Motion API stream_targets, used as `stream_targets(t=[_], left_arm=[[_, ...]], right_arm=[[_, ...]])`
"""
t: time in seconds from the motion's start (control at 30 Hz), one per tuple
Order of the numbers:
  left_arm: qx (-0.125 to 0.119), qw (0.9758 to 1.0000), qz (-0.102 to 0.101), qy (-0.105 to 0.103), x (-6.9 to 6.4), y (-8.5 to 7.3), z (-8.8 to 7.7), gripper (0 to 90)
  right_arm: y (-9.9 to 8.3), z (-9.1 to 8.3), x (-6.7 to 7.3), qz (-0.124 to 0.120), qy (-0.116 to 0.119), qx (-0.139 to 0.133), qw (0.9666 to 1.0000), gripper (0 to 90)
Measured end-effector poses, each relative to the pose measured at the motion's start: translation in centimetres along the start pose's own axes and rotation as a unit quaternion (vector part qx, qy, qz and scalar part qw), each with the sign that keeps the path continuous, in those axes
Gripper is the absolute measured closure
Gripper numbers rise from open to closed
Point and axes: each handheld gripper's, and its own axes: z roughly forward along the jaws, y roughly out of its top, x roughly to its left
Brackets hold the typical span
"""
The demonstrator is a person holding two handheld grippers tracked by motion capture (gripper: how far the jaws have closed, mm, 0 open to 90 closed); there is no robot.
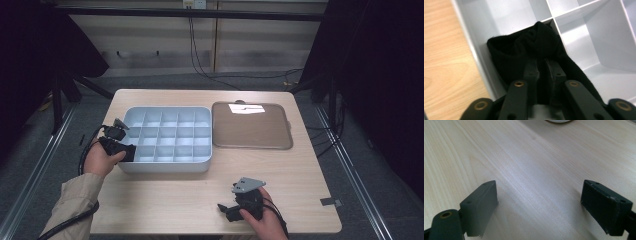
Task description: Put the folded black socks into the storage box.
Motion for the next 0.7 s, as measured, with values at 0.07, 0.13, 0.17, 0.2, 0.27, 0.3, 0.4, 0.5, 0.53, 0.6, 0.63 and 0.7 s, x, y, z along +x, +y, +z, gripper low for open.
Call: stream_targets(t=[0.07,0.13,0.17,0.2,0.27,0.3,0.4,0.5,0.53,0.6,0.63,0.7], left_arm=[[-0.003,1.0000,-0.001,0.002,0.1,0.0,-0.3,74.2],[-0.005,1.0000,-0.001,0.000,0.1,0.0,-0.7,72.1],[-0.008,1.0000,-0.002,0.001,0.1,0.0,-0.8,70.8],[-0.007,1.0000,0.000,0.002,0.1,0.0,-0.9,70.1],[-0.007,1.0000,0.003,0.005,0.1,-0.1,-1.2,69.0],[-0.009,0.9999,0.003,0.006,0.1,-0.1,-1.3,68.5],[-0.014,0.9999,0.000,0.007,0.2,-0.2,-1.8,66.3],[-0.016,0.9999,0.001,0.006,0.3,-0.2,-2.2,65.4],[-0.018,0.9998,0.000,0.008,0.3,-0.2,-2.4,64.8],[-0.022,0.9997,0.000,0.010,0.4,-0.1,-2.7,62.7],[-0.023,0.9997,0.000,0.009,0.3,0.0,-2.8,62.2],[-0.024,0.9997,0.005,0.009,0.3,0.1,-3.1,62.1]], right_arm=[[0.0,0.0,0.0,-0.001,0.001,-0.001,1.0000,13.4],[0.0,0.0,0.0,-0.001,0.001,-0.001,1.0000,13.4],[0.0,0.0,0.0,0.000,0.001,0.000,1.0000,13.4],[0.0,0.0,0.0,0.000,0.001,0.000,1.0000,13.4],[0.0,0.0,0.0,0.000,0.001,0.000,1.0000,13.4],[0.0,0.0,0.0,0.000,0.001,0.000,1.0000,13.4],[0.0,0.0,0.0,0.000,0.001,0.000,1.0000,13.4],[0.0,0.0,0.0,0.000,0.001,0.000,1.0000,13.4],[0.0,0.0,0.0,0.000,0.001,0.000,1.0000,13.4],[0.0,0.0,0.0,0.000,0.001,0.000,1.0000,13.4],[0.0,0.0,0.0,0.000,0.001,0.000,1.0000,13.4],[0.0,0.0,0.0,0.001,0.001,0.000,1.0000,13.4]])
